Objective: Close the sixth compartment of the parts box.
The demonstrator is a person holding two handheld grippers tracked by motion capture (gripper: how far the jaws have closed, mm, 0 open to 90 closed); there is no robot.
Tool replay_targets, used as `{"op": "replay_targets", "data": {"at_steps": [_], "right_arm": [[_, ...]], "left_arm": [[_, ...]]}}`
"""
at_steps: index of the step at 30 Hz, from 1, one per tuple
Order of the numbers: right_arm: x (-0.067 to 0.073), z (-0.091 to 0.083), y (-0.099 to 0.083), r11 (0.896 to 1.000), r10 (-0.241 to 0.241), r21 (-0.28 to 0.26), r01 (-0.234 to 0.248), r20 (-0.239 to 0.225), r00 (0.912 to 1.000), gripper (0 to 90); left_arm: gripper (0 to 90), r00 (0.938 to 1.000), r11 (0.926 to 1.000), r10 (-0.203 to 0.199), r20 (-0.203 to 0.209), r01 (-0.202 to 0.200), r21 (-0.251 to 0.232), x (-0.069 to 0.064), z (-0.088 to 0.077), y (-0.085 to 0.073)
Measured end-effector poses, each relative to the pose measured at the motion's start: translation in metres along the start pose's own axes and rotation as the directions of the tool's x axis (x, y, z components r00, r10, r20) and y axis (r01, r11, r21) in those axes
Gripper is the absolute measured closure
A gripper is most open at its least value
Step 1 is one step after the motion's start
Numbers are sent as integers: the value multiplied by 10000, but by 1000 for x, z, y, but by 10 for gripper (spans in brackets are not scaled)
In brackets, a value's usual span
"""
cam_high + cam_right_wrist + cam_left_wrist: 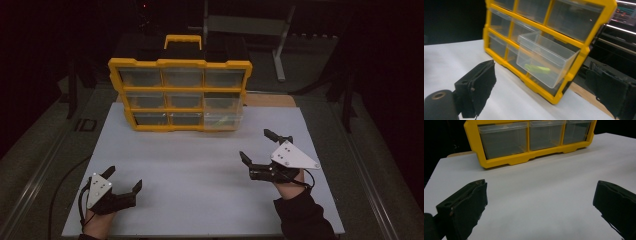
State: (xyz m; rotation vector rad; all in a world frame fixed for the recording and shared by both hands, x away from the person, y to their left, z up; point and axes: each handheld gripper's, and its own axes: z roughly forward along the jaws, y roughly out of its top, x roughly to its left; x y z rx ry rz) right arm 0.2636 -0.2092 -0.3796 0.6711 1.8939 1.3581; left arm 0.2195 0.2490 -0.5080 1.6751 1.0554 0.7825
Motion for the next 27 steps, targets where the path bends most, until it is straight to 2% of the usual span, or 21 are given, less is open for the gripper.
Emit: {"op": "replay_targets", "data": {"at_steps": [4, 12, 13, 19, 21, 24, 27], "right_arm": [[2, 13, -10, 9996, 94, 256, -103, 360, 9993, 92], [5, 35, -34, 9951, 526, 821, -545, 252, 9983, 98], [5, 38, -38, 9942, 587, 883, -611, 303, 9978, 139], [3, 54, -57, 9857, 1036, 1298, -1074, 356, 9940, 145], [2, 58, -62, 9826, 1083, 1478, -1123, 352, 9935, 170], [-1, 64, -70, 9795, 1177, 1608, -1212, 310, 9926, 300], [-2, 68, -75, 9765, 1248, 1724, -1297, 386, 9914, 328]], "left_arm": [[0, 10000, 10000, -60, 43, 60, 5, 1, 0, 0], [0, 10000, 10000, 29, 9, -29, -20, 0, 0, 0], [0, 10000, 10000, 43, -2, -43, -3, 0, 0, 0], [0, 10000, 10000, 9, 6, -9, -7, 0, 0, 0], [0, 10000, 10000, -7, 10, 7, -19, 0, 0, 0], [0, 10000, 10000, -20, 38, 20, -14, 0, 0, 0], [0, 10000, 10000, -18, 58, 18, 6, 0, 0, -1]]}}
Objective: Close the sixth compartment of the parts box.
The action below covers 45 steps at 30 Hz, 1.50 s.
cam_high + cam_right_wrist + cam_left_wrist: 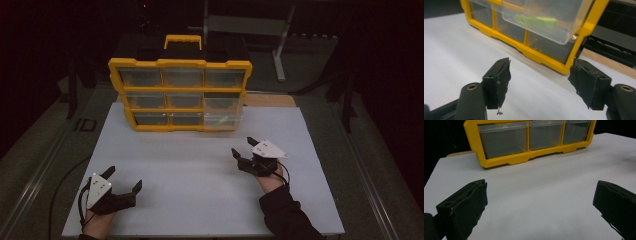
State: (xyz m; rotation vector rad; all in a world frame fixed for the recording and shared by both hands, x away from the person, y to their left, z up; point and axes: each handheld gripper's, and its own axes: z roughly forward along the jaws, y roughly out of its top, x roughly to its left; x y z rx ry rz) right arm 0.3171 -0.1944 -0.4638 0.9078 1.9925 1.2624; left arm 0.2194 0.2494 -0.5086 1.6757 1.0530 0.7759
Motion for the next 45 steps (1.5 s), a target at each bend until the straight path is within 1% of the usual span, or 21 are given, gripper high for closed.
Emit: {"op": "replay_targets", "data": {"at_steps": [4, 6, 8, 10, 14, 19, 21, 22, 25, 27, 28, 31, 32, 37, 45], "right_arm": [[-1, 6, -2, 9999, -12, 145, 12, 3, 10000, 366], [-1, 8, -1, 9998, -33, 193, 31, 75, 10000, 375], [-1, 11, 1, 9996, 52, 275, -58, 200, 9998, 378], [-2, 12, 1, 9996, 107, 271, -111, 157, 9998, 378], [0, 17, 6, 9992, 210, 312, -231, 650, 9977, 490], [0, 21, 9, 9989, 277, 343, -319, 1167, 9928, 672], [0, 21, 10, 9991, 190, 340, -235, 1268, 9917, 753], [0, 21, 11, 9993, 168, 303, -210, 1322, 9911, 780], [0, 21, 14, 9995, 88, 298, -131, 1402, 9901, 834], [0, 21, 15, 9994, -106, 337, 58, 1451, 9894, 870], [0, 22, 16, 9995, -109, 307, 66, 1420, 9898, 887], [-1, 22, 21, 9997, -12, 230, -22, 1451, 9894, 900], [-2, 22, 23, 9998, 32, 208, -61, 1382, 9904, 900], [-1, 24, 31, 9999, -78, 135, 61, 1322, 9912, 900], [0, 29, 38, 9998, -193, 69, 186, 1206, 9925, 900]], "left_arm": [[0, 10000, 10000, 1, -7, -1, 1, 0, 0, 0], [0, 10000, 10000, -1, -6, 1, 20, 0, 0, 0], [0, 10000, 10000, 7, 1, -7, 17, 0, 0, 0], [0, 10000, 10000, 22, 13, -22, 14, 0, 0, 0], [0, 10000, 10000, 0, 10, 0, 11, 0, 0, 0], [0, 10000, 10000, 23, 22, -23, 12, 0, 0, 0], [0, 10000, 10000, 10, 33, -10, 22, 0, 0, 0], [0, 10000, 10000, 11, 29, -11, 17, 0, 0, 0], [0, 10000, 10000, -10, 31, 10, 20, 0, 1, 0], [0, 10000, 10000, -2, 31, 2, 17, -1, 1, 0], [0, 10000, 10000, -1, 28, 1, 18, -1, 1, 0], [0, 10000, 10000, -1, 23, 1, 19, -1, 1, 0], [0, 10000, 10000, -15, 29, 15, 24, -1, 1, 0], [0, 10000, 10000, -34, 38, 34, 30, 0, 1, -1], [0, 10000, 10000, -36, 29, 35, 62, 0, 1, -1]]}}
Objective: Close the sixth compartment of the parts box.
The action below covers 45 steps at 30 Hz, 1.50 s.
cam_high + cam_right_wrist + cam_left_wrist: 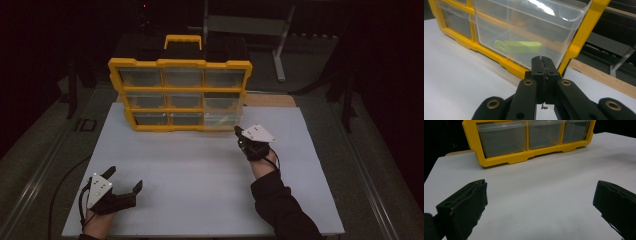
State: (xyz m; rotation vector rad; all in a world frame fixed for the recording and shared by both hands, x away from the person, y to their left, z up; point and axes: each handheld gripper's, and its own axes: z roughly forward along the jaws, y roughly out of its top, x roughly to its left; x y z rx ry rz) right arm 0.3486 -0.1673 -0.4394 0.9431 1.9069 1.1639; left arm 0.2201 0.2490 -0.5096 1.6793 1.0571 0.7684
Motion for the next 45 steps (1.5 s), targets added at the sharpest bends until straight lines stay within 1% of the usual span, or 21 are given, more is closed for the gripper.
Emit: {"op": "replay_targets", "data": {"at_steps": [4, 5, 7, 9, 13, 17, 21, 23, 28, 36, 45], "right_arm": [[0, 4, 3, 10000, 18, 2, -18, 109, 9999, 900], [0, 5, 4, 10000, 7, -3, -7, 71, 10000, 900], [1, 6, 5, 9999, -154, -24, 154, 146, 9998, 900], [3, 8, 6, 9998, -206, -42, 207, 141, 9997, 900], [4, 10, 7, 9999, 7, -112, -6, 101, 9999, 900], [5, 13, 8, 10000, -67, -56, 68, 171, 9998, 900], [4, 14, 10, 9998, 101, -177, -100, 44, 9999, 900], [5, 15, 11, 9997, 49, -234, -46, 127, 9999, 900], [4, 19, 13, 9998, -71, -162, 73, 143, 9999, 900], [2, 25, 17, 9999, 81, -118, -80, 73, 9999, 900], [0, 33, 23, 10000, 49, -16, -49, 152, 9999, 900]], "left_arm": [[0, 10000, 10000, 3, -16, -3, -28, 0, 0, 0], [0, 10000, 10000, -1, -8, 1, -32, 0, 0, 0], [0, 10000, 10000, 0, -12, 0, -28, 0, 0, 0], [0, 10000, 10000, 0, -10, 0, -31, 0, 0, 0], [0, 10000, 10000, 7, -10, -7, -35, 0, 0, 0], [0, 10000, 10000, 29, -11, -29, -46, 0, -1, 0], [0, 10000, 10000, 15, -21, -15, -11, 0, 0, 0], [0, 10000, 10000, -3, -11, 3, -11, 0, 0, 0], [0, 10000, 10000, 14, -24, -14, -33, 1, -1, 0], [0, 10000, 10000, 1, -19, -1, -44, 1, -1, 0], [0, 10000, 10000, 2, -18, -2, -62, 1, -1, 0]]}}
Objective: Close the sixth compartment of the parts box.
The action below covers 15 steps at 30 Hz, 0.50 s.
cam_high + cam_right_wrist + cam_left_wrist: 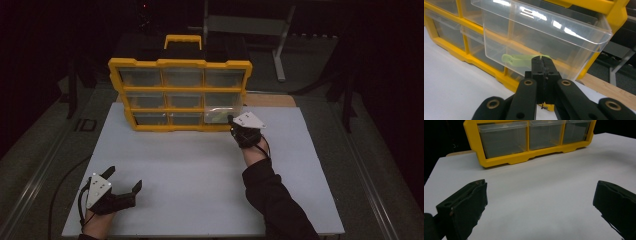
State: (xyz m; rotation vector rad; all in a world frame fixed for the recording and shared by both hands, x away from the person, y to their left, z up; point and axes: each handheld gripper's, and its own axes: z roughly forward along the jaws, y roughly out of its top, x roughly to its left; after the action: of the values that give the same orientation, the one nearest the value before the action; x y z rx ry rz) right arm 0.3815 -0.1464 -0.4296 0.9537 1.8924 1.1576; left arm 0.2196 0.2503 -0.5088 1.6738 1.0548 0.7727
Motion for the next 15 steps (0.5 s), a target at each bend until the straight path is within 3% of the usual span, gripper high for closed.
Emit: {"op": "replay_targets", "data": {"at_steps": [15], "right_arm": [[-6, 14, 7, 9996, -136, 250, 133, 119, 9998, 900]], "left_arm": [[0, 10000, 10000, -1, 17, 1, 2, 0, 0, 0]]}}
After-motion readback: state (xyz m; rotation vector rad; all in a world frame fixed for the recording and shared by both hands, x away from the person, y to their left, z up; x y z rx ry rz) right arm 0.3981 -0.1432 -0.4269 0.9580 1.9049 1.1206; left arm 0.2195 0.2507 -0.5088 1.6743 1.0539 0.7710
